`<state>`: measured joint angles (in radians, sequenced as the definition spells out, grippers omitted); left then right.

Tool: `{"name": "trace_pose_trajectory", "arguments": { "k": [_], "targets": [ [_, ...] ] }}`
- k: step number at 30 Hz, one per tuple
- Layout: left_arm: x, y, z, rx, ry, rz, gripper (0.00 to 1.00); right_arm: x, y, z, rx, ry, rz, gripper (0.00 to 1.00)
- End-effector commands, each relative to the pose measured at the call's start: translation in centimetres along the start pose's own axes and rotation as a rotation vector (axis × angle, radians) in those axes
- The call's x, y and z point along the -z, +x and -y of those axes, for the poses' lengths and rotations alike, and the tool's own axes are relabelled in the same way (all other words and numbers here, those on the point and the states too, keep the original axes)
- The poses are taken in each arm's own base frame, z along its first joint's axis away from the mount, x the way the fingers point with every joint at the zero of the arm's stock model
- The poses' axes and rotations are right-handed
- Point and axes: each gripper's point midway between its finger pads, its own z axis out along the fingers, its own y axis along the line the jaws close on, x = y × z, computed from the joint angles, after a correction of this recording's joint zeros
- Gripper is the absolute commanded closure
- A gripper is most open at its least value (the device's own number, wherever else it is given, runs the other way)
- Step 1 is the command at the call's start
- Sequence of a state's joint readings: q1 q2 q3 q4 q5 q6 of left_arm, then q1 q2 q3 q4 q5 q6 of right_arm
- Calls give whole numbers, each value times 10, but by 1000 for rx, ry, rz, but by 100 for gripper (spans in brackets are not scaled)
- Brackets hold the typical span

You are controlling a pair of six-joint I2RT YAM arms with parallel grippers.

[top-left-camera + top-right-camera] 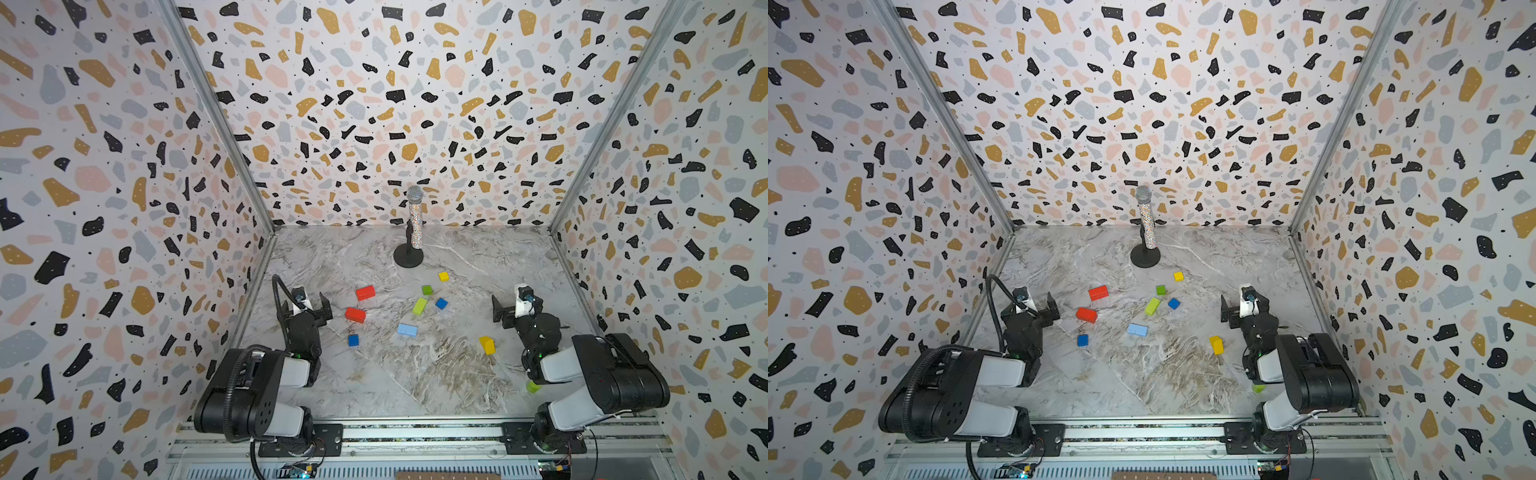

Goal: Build the wood block tower

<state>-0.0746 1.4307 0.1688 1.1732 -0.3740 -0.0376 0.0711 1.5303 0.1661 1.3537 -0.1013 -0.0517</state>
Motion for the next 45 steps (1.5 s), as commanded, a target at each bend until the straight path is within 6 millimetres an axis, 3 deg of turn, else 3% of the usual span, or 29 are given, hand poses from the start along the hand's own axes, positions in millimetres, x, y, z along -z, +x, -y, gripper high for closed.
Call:
{"name": "trace_pose_trajectory", "arguments": {
  "k": [1, 20, 27, 45],
  "targets": [
    [-1, -17, 0, 19, 3, 57, 0, 0, -12, 1, 8, -2, 37, 1],
    [-1, -17, 0, 17, 3, 57, 0, 0, -12, 2, 5, -3, 38, 1],
    [-1, -17, 0, 18, 3, 57, 0, -1, -9, 18, -53, 41, 24, 1],
    [-3, -16, 0, 14, -1, 51, 0, 2, -11, 20, -63, 24, 38, 1]
  ]
}}
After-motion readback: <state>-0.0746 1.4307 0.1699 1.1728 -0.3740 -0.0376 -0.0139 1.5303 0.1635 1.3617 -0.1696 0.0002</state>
